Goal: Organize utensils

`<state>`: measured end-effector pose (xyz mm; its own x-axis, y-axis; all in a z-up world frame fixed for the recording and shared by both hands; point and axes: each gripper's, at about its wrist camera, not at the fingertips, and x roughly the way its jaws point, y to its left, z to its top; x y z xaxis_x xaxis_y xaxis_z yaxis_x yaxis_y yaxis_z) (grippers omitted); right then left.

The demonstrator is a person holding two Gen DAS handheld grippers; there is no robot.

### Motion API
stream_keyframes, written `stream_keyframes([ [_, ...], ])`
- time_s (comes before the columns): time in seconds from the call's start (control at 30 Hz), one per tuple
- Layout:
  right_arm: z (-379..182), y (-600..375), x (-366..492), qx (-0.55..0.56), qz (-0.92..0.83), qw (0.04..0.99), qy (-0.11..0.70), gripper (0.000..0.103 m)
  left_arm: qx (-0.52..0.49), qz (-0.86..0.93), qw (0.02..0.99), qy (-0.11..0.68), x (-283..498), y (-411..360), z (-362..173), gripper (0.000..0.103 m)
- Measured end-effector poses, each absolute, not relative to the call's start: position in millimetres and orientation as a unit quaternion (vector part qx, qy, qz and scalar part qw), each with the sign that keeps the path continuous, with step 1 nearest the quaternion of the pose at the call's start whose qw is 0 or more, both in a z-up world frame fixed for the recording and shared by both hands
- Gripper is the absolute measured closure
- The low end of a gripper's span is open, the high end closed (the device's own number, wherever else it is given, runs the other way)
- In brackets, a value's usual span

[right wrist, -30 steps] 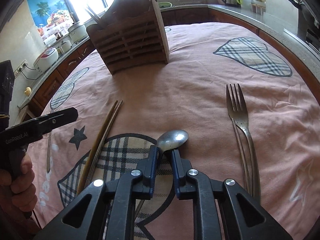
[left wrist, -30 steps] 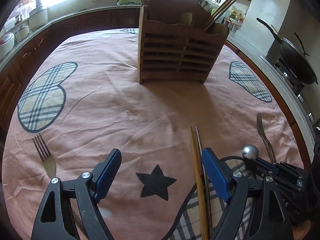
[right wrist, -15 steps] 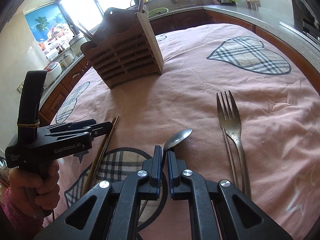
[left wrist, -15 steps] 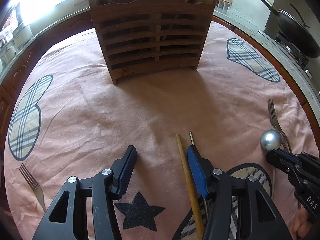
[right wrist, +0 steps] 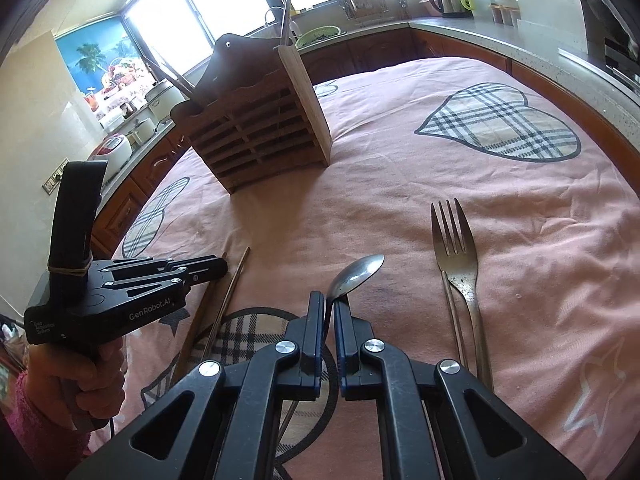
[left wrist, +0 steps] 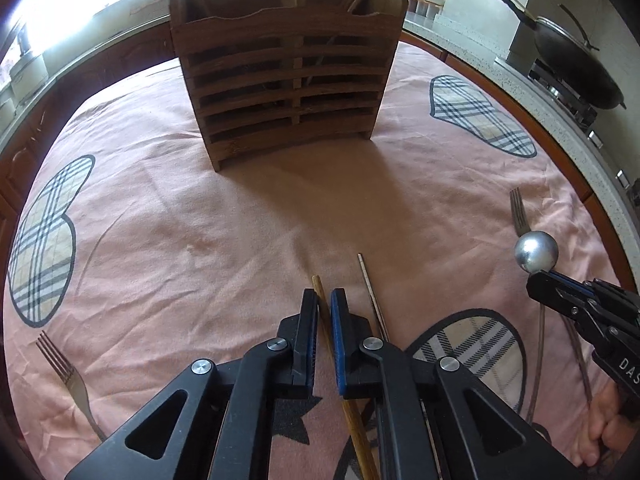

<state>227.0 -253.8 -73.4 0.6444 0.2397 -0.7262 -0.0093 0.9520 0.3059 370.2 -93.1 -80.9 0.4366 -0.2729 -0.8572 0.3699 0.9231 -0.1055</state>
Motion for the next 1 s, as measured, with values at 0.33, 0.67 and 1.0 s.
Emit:
stream_keyframes([
  [0.33,-51,-245,220,0.132,0.084,0.907,0.390,0.100,-0.020,-0.203,0.868,0.453,328,-42,-30,0.098],
  [0.67,-73,-226,232,0.115,0.091,0.888,0.436,0.094,-0.024,-0.188,0.872,0.450,310,-21,-25,0.098],
  [1.0,-94,-205,250,0.061,0.067,0.883,0.460,0.082,-0.012,-0.159,0.856,0.492,332,-16,-65,0.097],
])
